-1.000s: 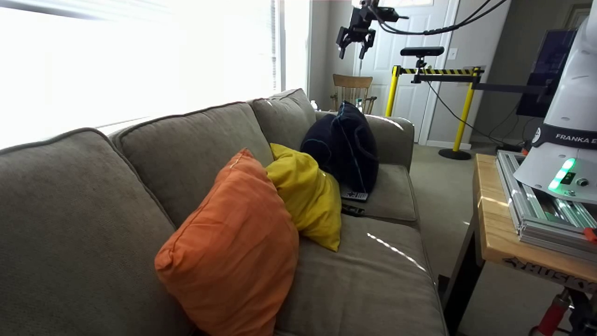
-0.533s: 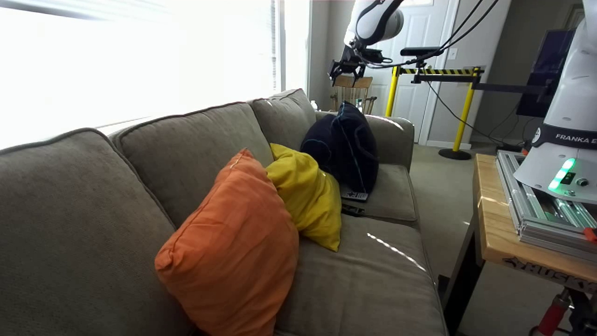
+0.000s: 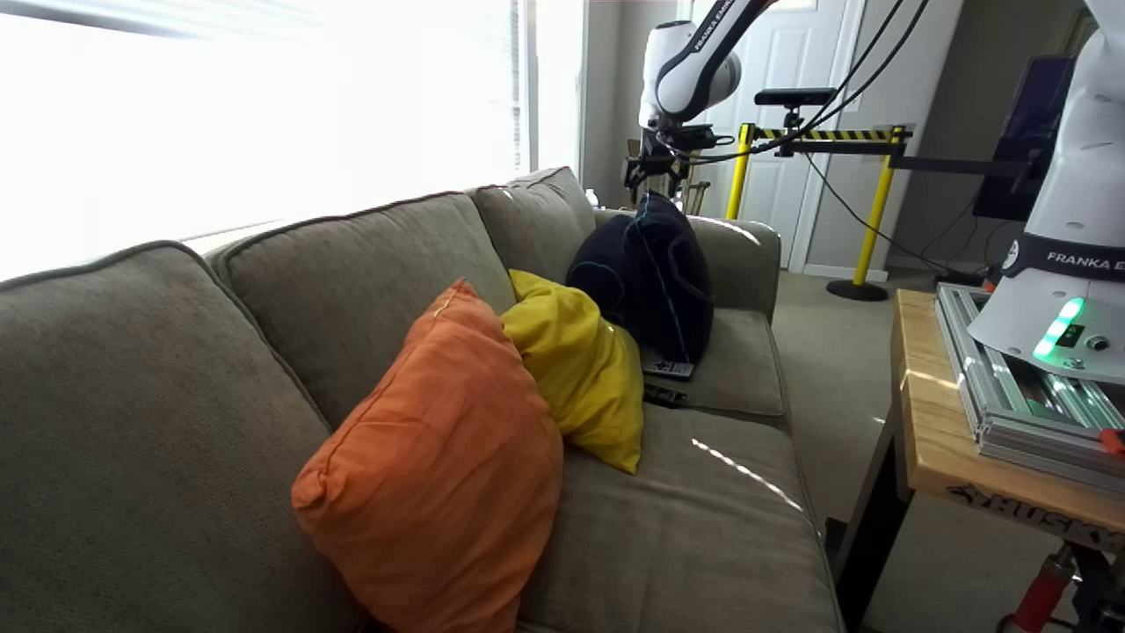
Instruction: Move one black pillow to the left.
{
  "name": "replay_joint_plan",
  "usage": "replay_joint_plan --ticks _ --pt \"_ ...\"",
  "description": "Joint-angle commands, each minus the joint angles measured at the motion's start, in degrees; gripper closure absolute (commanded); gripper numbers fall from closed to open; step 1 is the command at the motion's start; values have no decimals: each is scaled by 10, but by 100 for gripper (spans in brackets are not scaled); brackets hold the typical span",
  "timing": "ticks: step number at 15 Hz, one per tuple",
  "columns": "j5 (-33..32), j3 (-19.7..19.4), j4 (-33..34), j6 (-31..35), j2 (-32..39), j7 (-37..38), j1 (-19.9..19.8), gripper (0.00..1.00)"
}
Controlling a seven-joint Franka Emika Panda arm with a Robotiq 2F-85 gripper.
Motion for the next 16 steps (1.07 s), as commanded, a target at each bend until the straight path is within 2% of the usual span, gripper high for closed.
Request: replay_joint_plan --ticks 1,9,10,11,13,16 --pt "12 19 48 -55 34 -7 -5 0" --pt "7 37 90 -58 88 -12 -2 0" --pt "6 37 94 -57 93 -13 -1 5" --pt "7 38 99 -60 98 -15 -1 26" --pt "5 36 106 -59 109 -15 1 32" --pt "6 34 118 -64 121 -14 3 54"
